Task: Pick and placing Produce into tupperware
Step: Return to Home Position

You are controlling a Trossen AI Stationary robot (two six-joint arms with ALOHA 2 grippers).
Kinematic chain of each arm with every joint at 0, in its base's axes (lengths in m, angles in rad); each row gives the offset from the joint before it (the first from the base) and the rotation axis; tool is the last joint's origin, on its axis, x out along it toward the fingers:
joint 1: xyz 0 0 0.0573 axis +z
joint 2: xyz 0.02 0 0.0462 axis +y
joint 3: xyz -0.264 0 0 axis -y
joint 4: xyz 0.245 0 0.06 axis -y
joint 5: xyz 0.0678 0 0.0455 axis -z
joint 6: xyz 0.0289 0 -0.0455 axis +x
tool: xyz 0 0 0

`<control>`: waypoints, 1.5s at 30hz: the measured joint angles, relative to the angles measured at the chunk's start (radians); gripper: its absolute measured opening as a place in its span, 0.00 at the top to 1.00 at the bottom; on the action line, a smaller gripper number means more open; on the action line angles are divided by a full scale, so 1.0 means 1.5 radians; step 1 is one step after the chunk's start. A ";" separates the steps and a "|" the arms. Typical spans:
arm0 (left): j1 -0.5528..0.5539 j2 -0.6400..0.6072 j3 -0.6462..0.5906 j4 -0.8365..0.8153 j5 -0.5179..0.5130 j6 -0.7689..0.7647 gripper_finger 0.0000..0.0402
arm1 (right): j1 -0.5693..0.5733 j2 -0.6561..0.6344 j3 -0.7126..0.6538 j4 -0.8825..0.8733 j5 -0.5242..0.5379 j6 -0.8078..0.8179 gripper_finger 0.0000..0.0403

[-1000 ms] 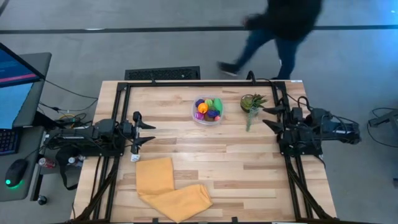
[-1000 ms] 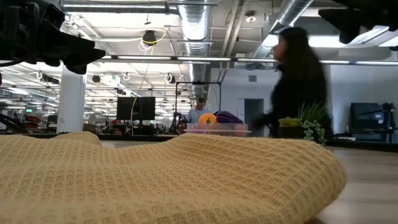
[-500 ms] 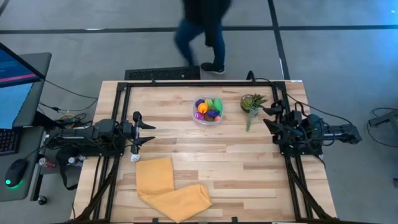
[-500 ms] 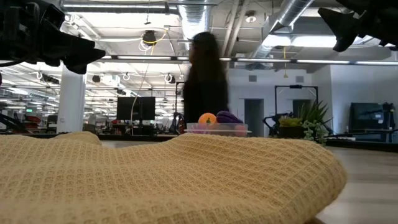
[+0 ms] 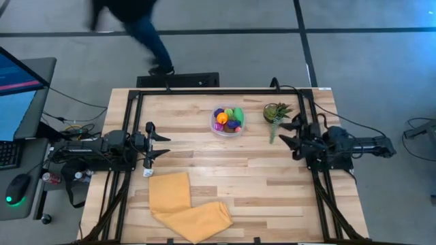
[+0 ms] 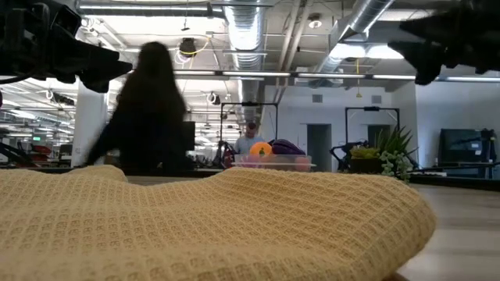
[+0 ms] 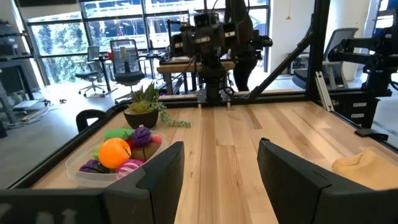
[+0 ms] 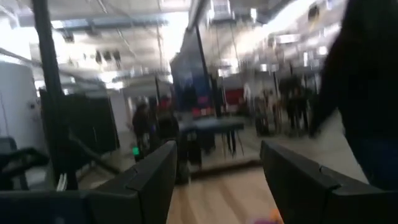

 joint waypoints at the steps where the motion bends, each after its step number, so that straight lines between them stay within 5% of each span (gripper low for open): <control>1: 0.000 0.000 0.000 0.000 0.000 0.000 0.52 | 0.000 0.000 0.000 -0.022 0.000 0.010 0.37; 16: 0.000 0.000 0.000 0.000 0.000 0.000 0.52 | 0.003 0.000 0.000 -0.140 -0.008 0.077 0.37; 26: 0.000 0.000 0.000 0.000 0.000 -0.001 0.52 | 0.008 0.000 0.000 -0.179 -0.149 0.104 0.37; 45: 0.000 0.000 0.000 0.000 0.000 -0.001 0.52 | 0.007 0.000 -0.001 -0.198 -0.143 0.098 0.37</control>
